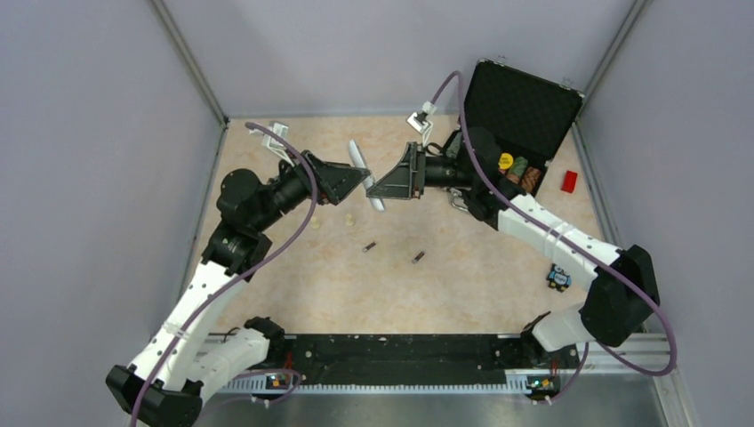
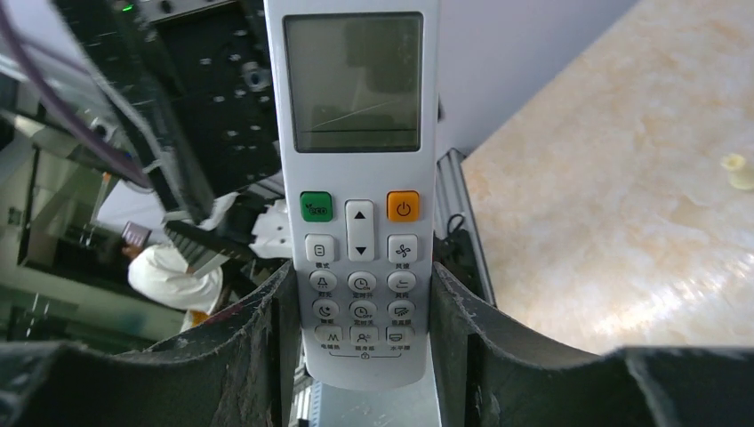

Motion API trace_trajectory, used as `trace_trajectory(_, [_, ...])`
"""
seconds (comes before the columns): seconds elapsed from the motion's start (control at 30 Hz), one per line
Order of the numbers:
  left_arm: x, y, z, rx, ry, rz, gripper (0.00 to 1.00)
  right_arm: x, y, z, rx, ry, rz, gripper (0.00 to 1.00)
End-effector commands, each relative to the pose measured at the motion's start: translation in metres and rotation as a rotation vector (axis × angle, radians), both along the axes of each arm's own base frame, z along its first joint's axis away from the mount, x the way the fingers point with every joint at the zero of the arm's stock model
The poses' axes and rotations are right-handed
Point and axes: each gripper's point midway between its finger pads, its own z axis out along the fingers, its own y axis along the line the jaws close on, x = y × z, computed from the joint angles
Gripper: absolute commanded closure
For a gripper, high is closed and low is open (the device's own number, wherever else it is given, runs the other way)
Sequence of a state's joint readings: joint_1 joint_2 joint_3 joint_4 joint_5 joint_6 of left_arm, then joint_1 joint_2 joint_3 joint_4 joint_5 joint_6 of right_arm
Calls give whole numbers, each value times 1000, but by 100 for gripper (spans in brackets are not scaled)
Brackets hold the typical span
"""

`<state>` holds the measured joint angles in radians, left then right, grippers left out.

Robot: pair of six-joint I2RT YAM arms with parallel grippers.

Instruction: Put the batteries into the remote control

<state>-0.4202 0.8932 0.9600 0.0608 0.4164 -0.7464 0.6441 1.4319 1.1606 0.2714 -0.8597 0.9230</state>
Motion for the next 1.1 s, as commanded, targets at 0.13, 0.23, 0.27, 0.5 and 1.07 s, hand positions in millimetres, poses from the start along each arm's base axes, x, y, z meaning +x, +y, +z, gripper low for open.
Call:
trace_trajectory(0.13, [-27,-13,58,-110,-115,-166,9,-55,-9,82,198,-176,176,78])
trace_trajectory(0.23, [-30,-20,66,-159,-115,-230,11,-60,-6,82,197,-172,207,78])
trace_trajectory(0.27, [-32,-22,69,-171,-121,-248,13,-62,-5,81,197,-170,213,78])
trace_trajectory(0.5, [-34,-26,64,-182,-100,-291,52,-58,-3,79,196,-136,201,78])
trace_trajectory(1.07, [49,23,-11,0,296,274,100,16,-13,41,2,-318,-269,10])
